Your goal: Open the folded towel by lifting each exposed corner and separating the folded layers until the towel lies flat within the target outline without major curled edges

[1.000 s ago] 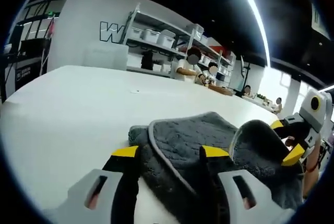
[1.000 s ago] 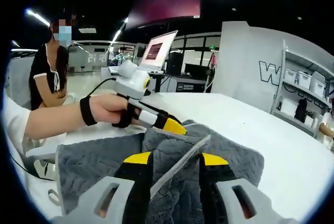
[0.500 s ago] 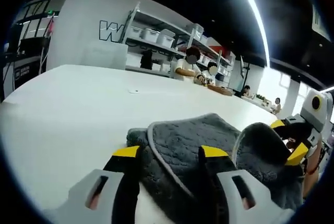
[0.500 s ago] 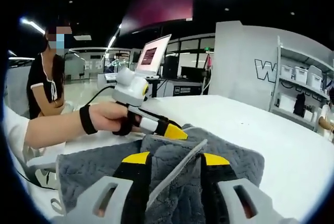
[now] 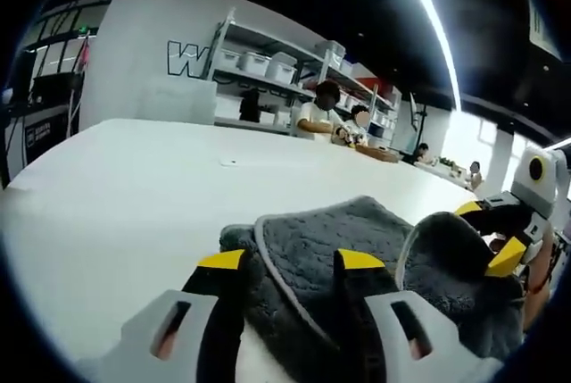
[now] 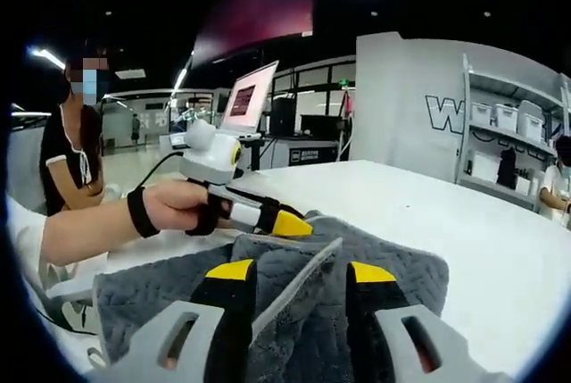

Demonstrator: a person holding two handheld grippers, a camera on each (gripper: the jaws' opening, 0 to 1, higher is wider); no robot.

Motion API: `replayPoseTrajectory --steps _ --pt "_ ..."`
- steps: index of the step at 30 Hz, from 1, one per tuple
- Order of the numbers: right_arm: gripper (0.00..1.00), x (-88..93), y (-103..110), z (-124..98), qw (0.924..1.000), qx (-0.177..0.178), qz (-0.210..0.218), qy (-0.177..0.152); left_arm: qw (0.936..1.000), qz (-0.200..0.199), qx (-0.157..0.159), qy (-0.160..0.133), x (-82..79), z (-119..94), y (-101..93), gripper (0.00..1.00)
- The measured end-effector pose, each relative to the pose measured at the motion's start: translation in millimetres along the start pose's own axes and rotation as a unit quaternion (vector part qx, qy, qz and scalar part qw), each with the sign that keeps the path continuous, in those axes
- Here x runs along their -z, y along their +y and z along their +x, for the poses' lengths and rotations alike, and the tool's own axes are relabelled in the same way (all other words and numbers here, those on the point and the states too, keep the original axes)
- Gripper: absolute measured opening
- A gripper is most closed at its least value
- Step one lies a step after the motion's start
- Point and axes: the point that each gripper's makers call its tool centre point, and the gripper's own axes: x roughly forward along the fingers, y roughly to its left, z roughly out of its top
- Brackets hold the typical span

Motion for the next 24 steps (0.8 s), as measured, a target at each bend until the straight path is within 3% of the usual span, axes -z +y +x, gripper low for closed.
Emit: replayPoseTrajectory --steps 2,9,17,20,22,24 --pt "0.36 -0.4 0 1 1.0 0.0 -0.001 0.0 0.9999 0.015 0.0 -0.001 -1.3 -1 -1.9 0.32" --pt "0.36 -2.9 -1 5 1.0 -0.002 -0.002 0.0 0.9999 0.014 0.009 0.001 0.7 1 -3.3 0.31" --pt "0.36 -0.9 1 4 1.0 -0.002 -0.003 0.002 0.9994 0.017 0.022 -0.02 -9.0 3 -4.6 0.24" --pt "0.36 1.2 4 1 1.0 -0.002 -0.003 0.003 0.9997 0.01 0.017 -0.016 -7.8 5 -2.9 0.26" --pt "0.35 0.4 5 1 1.0 -0.003 -0.003 0.0 0.9994 0.031 0.01 -0.013 -6.3 5 -0.4 0.27" --pt "0.36 0.5 5 1 1.0 -0.003 -0.003 0.002 0.9997 0.015 0.016 -0.012 -5.6 5 -0.6 0.27"
